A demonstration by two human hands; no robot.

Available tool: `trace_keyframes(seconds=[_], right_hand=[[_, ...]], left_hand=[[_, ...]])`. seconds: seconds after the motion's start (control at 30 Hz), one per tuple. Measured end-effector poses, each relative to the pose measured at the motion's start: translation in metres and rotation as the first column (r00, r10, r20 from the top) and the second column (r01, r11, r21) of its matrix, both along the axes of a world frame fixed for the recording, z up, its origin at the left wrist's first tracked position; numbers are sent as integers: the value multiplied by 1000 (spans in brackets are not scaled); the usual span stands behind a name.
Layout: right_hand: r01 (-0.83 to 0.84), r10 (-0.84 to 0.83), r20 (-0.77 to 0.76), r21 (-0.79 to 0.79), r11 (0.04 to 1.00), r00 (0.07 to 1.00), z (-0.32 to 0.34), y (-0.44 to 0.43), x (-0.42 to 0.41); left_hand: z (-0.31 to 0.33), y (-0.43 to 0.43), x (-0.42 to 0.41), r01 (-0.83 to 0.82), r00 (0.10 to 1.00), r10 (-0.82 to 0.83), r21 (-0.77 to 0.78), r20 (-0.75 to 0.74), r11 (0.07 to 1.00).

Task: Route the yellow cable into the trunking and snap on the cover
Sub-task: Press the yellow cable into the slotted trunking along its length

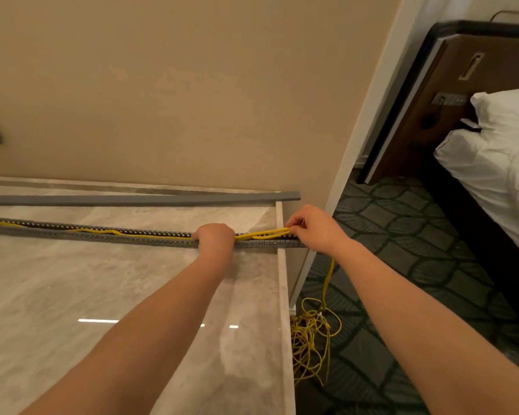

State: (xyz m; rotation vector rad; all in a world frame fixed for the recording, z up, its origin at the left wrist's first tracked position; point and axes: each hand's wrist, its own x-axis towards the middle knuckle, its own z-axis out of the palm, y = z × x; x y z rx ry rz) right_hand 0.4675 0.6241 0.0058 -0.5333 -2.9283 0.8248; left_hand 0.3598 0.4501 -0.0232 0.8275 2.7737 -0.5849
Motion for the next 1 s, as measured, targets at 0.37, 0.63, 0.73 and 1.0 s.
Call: trace_keyframes(seconds=[0.37, 0.63, 0.73, 1.0], right_hand=[[-239, 206, 134, 309, 921, 969, -6, 3, -4], [-257, 160, 253, 419, 871, 954, 1, -12, -14], [-233, 142, 226, 451, 862, 964, -2, -17, -11], [-300, 166, 289, 517, 802, 943, 0, -21, -21]], left_hand=[[-4, -2, -1, 35, 998, -36, -30, -44, 999], [-2, -6, -3, 61, 997, -62, -22, -45, 998], [-1, -8, -3, 63, 997, -64, -9, -36, 998], [2, -32, -5, 66, 992, -52, 116, -113, 991]])
